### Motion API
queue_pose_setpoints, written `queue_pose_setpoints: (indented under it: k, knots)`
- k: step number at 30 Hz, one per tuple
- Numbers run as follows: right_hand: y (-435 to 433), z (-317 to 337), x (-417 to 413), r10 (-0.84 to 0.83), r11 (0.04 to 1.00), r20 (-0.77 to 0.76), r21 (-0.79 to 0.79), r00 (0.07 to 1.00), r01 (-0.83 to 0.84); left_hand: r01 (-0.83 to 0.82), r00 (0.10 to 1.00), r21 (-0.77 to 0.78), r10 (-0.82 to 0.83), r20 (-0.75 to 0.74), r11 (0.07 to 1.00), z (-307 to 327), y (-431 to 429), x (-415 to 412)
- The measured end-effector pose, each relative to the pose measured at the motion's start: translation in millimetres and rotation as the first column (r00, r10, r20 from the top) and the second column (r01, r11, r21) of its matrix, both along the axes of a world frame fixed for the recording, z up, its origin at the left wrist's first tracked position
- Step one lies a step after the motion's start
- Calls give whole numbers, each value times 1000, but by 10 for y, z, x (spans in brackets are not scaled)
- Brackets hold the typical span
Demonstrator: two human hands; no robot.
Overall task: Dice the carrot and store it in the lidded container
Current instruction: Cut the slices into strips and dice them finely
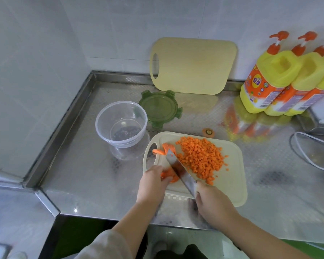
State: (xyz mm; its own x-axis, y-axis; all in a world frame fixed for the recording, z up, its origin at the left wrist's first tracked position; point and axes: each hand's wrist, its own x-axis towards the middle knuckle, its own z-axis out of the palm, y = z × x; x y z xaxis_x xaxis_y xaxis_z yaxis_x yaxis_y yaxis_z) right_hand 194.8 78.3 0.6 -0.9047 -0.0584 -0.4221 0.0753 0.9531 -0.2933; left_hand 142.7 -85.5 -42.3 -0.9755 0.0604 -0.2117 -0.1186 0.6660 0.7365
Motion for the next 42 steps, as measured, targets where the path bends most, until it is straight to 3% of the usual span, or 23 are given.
queue_pose_setpoints:
  k: [6,11,23,30,37,42]
  knots:
    - [30,172,36,36,999,-51,21,998,-35,-34,999,95,30,40,995,52,-2,33]
    - [-92,262,92,118,991,-45,75,992,-115,-44,999,40,44,19,998,31,-52,25]
    - [-206,179,79,130,978,4,161,991,-129,-5,1000,-23,5,-1,1000,-13,-39,-6]
    - [-202,-11,35,126,981,8,146,992,-126,-19,1000,-14,20,20,1000,16,-30,-33]
    - [-10,-3,-26,23,1000,-5,-18,1000,-23,0,1000,-12,1,30,1000,0,-42,-51]
    - [13,113,12,20,1000,-55,-15,998,-21,-3,999,79,1,32,997,59,-55,-14]
